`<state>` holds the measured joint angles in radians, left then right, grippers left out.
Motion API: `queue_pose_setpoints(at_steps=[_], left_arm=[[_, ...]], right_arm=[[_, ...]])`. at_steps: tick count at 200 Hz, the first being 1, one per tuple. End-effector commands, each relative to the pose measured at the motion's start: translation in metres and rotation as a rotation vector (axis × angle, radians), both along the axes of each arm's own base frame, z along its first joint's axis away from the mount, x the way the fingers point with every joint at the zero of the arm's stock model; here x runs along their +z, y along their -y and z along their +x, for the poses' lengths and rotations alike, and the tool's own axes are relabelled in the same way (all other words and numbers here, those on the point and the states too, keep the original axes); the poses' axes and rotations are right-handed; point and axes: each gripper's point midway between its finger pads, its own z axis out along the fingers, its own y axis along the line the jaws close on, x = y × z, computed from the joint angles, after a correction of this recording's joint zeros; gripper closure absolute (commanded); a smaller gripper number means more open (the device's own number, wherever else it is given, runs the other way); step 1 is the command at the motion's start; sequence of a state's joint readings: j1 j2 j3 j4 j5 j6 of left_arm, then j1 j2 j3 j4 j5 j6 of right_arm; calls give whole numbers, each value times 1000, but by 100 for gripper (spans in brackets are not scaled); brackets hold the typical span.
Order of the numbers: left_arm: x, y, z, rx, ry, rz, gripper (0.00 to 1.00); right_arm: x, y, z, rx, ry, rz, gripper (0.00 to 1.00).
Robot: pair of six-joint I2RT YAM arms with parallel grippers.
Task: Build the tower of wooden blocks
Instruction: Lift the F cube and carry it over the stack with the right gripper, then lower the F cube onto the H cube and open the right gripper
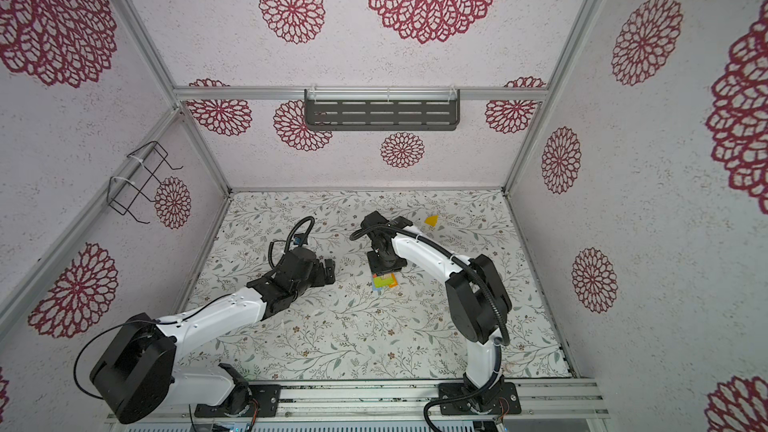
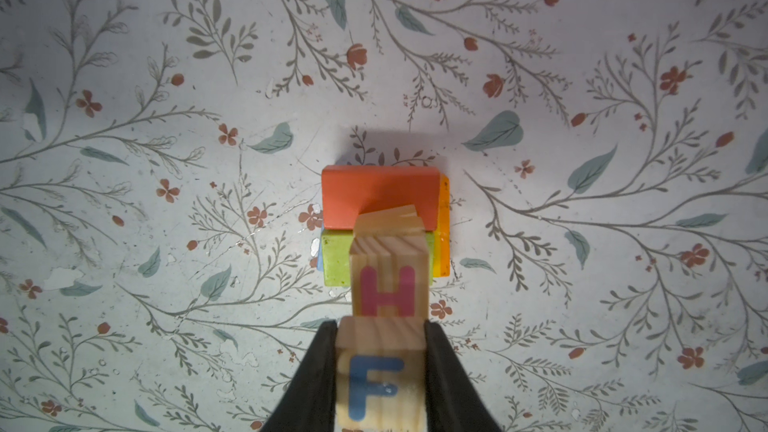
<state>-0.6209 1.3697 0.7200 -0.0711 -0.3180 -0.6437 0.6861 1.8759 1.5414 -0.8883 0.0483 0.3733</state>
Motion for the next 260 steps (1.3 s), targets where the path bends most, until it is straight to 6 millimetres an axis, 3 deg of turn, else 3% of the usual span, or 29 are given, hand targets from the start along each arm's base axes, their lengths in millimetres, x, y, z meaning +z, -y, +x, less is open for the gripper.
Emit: queue_pose_setpoints(at_steps=[1,260], left_arm=[[-3,-2,2,12,1,-20,3],[-10,3,3,-8,-14,-39,3]], right_arm=[[11,1,7,9,17,1,72],[10,0,20,-15,38,7,72]])
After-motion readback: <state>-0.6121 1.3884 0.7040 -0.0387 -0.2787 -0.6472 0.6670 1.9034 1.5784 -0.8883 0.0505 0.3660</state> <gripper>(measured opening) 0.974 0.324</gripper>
